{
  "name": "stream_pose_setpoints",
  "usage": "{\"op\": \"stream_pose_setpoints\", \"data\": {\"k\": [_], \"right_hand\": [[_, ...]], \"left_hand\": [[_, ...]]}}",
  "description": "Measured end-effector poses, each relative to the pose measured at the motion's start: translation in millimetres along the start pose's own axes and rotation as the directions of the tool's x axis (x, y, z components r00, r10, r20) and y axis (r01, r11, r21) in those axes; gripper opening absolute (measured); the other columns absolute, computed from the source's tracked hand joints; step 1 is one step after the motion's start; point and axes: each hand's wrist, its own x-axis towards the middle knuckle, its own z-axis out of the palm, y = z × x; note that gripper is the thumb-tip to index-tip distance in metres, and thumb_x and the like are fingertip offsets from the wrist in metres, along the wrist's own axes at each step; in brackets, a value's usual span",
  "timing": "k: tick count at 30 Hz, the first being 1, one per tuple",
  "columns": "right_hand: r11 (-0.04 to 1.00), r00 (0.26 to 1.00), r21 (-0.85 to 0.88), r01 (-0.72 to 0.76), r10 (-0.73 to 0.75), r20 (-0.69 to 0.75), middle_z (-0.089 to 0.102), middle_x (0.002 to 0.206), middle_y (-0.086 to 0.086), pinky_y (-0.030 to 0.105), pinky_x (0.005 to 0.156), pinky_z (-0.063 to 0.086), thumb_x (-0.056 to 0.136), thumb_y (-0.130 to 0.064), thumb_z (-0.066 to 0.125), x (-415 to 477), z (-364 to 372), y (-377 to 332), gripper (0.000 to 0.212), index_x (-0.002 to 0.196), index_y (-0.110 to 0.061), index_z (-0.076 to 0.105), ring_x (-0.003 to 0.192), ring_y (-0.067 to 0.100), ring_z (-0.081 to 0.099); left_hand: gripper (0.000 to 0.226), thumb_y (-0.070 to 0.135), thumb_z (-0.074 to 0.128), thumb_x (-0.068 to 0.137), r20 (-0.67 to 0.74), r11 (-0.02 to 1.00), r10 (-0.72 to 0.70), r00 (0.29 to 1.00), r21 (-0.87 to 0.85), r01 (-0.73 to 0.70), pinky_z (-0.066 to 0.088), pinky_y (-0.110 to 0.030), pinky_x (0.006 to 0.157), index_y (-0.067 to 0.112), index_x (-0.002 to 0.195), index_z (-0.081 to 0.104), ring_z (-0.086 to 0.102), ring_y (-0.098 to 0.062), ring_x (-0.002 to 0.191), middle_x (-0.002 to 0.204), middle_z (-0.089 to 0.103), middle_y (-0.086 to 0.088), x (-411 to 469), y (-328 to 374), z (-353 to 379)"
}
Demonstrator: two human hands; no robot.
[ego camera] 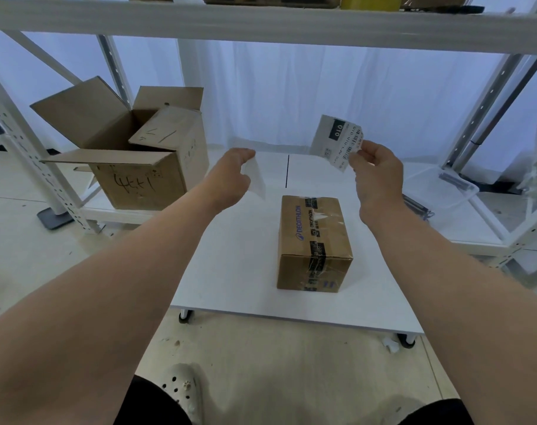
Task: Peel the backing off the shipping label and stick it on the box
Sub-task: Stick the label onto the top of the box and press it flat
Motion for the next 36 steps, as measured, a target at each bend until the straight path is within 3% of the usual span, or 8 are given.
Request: {"op": "stream_pose_setpoints", "data": {"k": [4,9,14,17,20,25,30,36], "right_hand": [[0.996,0.990,-0.095,-0.004,0.017,0.137,0.056,0.118,-0.004,0.018,0.072,0.045,0.086,-0.011,0.063,0.1,-1.6,10.3,0.047,0.131,-0.019,0.050,0.084,0.003,0.052],[0.970,0.983,-0.240,0.045,-0.001,0.183,0.051,0.120,-0.005,0.013,0.065,0.042,0.088,-0.012,0.060,6.5,-7.3,31.4,0.050,0.134,-0.020,0.044,0.092,0.013,0.054],[0.940,0.989,-0.334,0.070,-0.022,0.146,0.056,0.109,-0.001,0.015,0.067,0.046,0.088,-0.012,0.060,11.2,-7.8,58.3,0.032,0.119,-0.017,0.053,0.092,0.014,0.055],[0.954,0.999,-0.294,0.051,-0.044,0.030,0.059,0.090,0.001,0.025,0.071,0.053,0.087,-0.014,0.061,17.6,-3.0,65.4,0.005,0.091,-0.016,0.059,0.086,0.015,0.057],[0.984,0.999,-0.179,-0.002,-0.005,-0.041,0.060,0.080,-0.002,0.028,0.073,0.055,0.086,-0.015,0.063,21.0,5.1,66.0,0.016,0.074,-0.024,0.056,0.082,0.016,0.060],[0.996,0.995,-0.066,-0.053,0.047,-0.087,0.058,0.074,-0.007,0.014,0.061,0.052,0.088,-0.014,0.062,15.8,20.7,66.1,0.018,0.074,-0.022,0.054,0.072,0.007,0.059],[0.997,0.994,-0.016,-0.080,0.078,-0.073,0.060,0.076,-0.005,0.020,0.066,0.055,0.089,-0.012,0.060,12.4,27.6,62.7,0.002,0.087,-0.012,0.059,0.075,0.010,0.061],[0.985,0.987,0.089,-0.148,0.153,-0.046,0.066,0.092,0.001,0.009,0.056,0.047,0.090,-0.012,0.059,12.1,14.2,45.9,0.010,0.081,-0.017,0.060,0.075,0.006,0.061]], "left_hand": [[0.048,0.001,0.046,0.093,-0.014,0.999,0.024,1.000,-0.035,-0.024,0.035,-0.023,0.096,0.016,0.139,0.045,0.046,-0.018,0.122,0.135,0.045,0.002,0.9,-6.6,6.4],[0.034,0.014,0.051,0.095,0.021,0.906,-0.126,0.992,-0.405,0.123,0.033,-0.021,0.090,0.018,0.128,0.058,0.043,-0.010,0.111,0.118,0.051,0.001,1.3,-29.4,20.5],[0.039,0.014,0.053,0.095,0.247,0.904,-0.347,0.905,-0.169,0.393,0.031,-0.025,0.092,0.006,0.132,0.053,0.049,-0.019,0.119,0.135,0.053,-0.010,-2.3,-83.1,44.2],[0.040,0.018,0.055,0.094,0.176,0.886,-0.418,0.891,-0.138,0.443,0.035,-0.028,0.092,0.002,0.131,0.053,0.049,-0.027,0.123,0.133,0.054,-0.014,1.4,-99.2,50.2],[0.041,0.029,0.058,0.091,0.148,0.884,-0.445,0.883,-0.086,0.460,0.041,-0.036,0.099,0.005,0.125,0.057,0.052,-0.030,0.119,0.127,0.058,-0.013,7.7,-103.3,51.0],[0.037,0.038,0.062,0.086,0.144,0.886,-0.448,0.882,-0.061,0.460,0.043,-0.043,0.102,0.015,0.115,0.062,0.053,-0.028,0.116,0.121,0.061,-0.008,10.4,-105.0,52.6],[0.035,0.032,0.064,0.086,0.116,0.861,-0.481,0.869,-0.122,0.493,0.039,-0.032,0.086,0.011,0.113,0.062,0.052,-0.027,0.113,0.113,0.057,-0.006,12.4,-96.2,52.9],[0.035,0.038,0.062,0.084,0.086,0.919,-0.370,0.925,-0.110,0.378,0.043,-0.040,0.100,0.015,0.111,0.063,0.049,-0.027,0.118,0.115,0.060,-0.004,18.9,-58.2,52.8]]}}
